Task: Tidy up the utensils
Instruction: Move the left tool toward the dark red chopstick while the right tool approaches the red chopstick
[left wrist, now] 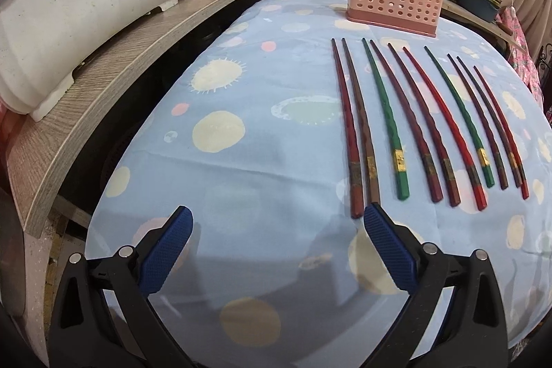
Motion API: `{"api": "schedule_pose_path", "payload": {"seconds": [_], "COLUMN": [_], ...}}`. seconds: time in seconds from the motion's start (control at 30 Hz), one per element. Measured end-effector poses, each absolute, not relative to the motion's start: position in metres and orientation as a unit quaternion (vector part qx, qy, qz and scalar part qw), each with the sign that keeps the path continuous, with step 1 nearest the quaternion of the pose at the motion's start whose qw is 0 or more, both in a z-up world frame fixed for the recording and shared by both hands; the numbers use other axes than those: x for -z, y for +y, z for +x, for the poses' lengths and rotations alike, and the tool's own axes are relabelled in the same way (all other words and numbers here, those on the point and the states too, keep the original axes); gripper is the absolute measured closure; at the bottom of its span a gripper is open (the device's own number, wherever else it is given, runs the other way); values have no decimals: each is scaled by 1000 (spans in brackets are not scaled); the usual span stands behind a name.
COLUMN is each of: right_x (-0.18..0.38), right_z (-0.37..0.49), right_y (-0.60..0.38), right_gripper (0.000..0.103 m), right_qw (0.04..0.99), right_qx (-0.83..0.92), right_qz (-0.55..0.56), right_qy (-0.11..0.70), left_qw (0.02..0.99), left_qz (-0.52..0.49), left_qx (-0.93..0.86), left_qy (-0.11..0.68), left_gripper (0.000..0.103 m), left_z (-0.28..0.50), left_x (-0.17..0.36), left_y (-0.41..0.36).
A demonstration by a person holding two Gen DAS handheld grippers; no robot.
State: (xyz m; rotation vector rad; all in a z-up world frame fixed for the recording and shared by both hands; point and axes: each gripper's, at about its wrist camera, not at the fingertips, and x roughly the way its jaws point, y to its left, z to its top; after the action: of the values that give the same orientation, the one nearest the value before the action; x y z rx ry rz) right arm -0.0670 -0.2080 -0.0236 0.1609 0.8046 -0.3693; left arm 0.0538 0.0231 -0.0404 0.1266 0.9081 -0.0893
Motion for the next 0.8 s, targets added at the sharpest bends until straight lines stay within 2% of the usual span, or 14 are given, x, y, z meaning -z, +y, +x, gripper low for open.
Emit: {"api": "schedule_pose_path", "payload": {"seconds": [0.17,0.27,0.3,0.4,0.47,0.57,0.7,0.77,0.8], "right_x": [26,26,26,25,25,26,27,27,27], "right_z": [-60,-59,-57,-52,-49,-42,-31,-24,-19], "right_y": [-211,-212,-213,-215,-216,-220,-231,-236,-238], "right_gripper": [7,7,7,7,7,8,28,37,43], "right_qw": [899,899,899,900,902,904,907,908,908], "right_qx": [179,181,181,178,175,171,162,162,161], "right_qz": [78,78,79,82,80,81,90,92,94], "right_qy": [391,392,392,388,386,383,378,376,375], "left_qw": [896,894,893,893,893,892,891,891,891], "left_qz": [64,67,67,69,64,59,60,60,62], "left_qx": [44,47,51,52,55,60,62,64,63], "left_qy": [438,440,443,441,442,443,445,446,446], "left_gripper": [9,12,16,18,24,39,62,69,69], "left_z": [64,69,70,72,74,77,80,80,80], "left_x": [44,46,48,49,48,47,45,45,45], "left_y": [19,17,15,13,14,14,12,11,10]}}
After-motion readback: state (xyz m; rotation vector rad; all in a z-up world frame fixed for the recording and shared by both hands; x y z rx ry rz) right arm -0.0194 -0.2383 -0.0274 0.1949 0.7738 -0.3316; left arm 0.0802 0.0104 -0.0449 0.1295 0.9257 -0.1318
